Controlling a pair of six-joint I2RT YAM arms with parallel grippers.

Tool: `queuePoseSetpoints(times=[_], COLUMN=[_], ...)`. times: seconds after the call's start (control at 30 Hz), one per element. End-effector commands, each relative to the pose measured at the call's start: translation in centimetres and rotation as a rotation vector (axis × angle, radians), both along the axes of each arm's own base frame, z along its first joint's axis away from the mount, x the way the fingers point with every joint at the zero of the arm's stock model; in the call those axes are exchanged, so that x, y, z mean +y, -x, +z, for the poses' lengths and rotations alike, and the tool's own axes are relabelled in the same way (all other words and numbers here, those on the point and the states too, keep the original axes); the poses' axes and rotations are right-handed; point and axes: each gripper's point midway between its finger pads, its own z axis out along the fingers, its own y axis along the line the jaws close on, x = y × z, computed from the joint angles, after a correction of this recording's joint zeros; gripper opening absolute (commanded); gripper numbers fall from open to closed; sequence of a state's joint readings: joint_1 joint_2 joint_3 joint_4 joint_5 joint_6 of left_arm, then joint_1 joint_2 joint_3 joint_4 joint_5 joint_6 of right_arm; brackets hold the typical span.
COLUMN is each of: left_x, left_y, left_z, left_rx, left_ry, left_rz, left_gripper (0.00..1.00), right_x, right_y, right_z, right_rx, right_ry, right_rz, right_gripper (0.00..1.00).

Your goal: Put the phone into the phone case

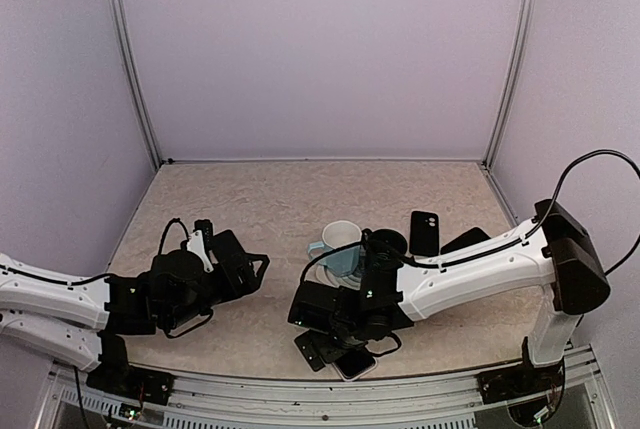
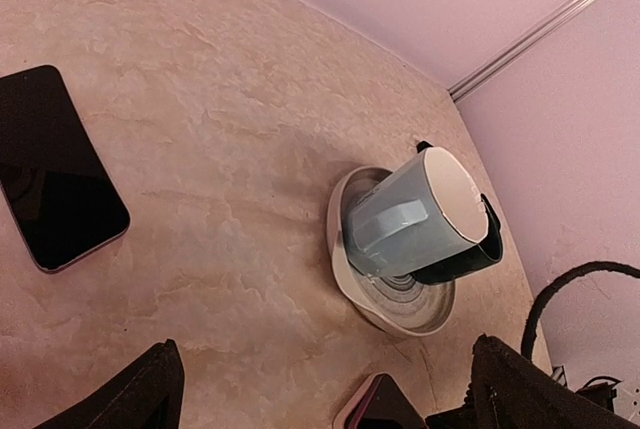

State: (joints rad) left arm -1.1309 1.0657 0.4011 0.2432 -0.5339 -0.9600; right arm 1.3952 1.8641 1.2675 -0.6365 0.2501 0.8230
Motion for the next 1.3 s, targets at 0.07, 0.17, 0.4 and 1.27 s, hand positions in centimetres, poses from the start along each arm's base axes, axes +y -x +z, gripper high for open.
queuePoseSetpoints(times=[0.07,0.17,0.4,1.27], left_x=[-0.1,-0.1,-0.1,0.0], left_y=[-0.2,-0.1,-0.1,-0.2], left_z=[0.7,0.7,0.8,0.3], left_rx=[-0.011,-0.01,-0.009,-0.003], left_ry=[-0.007,-0.005,-0.002,-0.014], left_rz=[-0.008,-0.011,-0.012,-0.015], left_gripper=[0.99,0.99,0.99,0.99], right_x=[-2.5,-3.3,-3.9,-2.5], right_y=[0.5,0.4,0.2,-1.1], right_z=[-3.1,-3.6,-3.8,-4.6], right_rx=[0.088,0.095,0.088,0.062], right_ry=[0.147,0.168,0.201,0.105], right_rz=[-0.01,-0.025,-0.021,0.042], right_gripper=[0.99,0.99,0.99,0.46])
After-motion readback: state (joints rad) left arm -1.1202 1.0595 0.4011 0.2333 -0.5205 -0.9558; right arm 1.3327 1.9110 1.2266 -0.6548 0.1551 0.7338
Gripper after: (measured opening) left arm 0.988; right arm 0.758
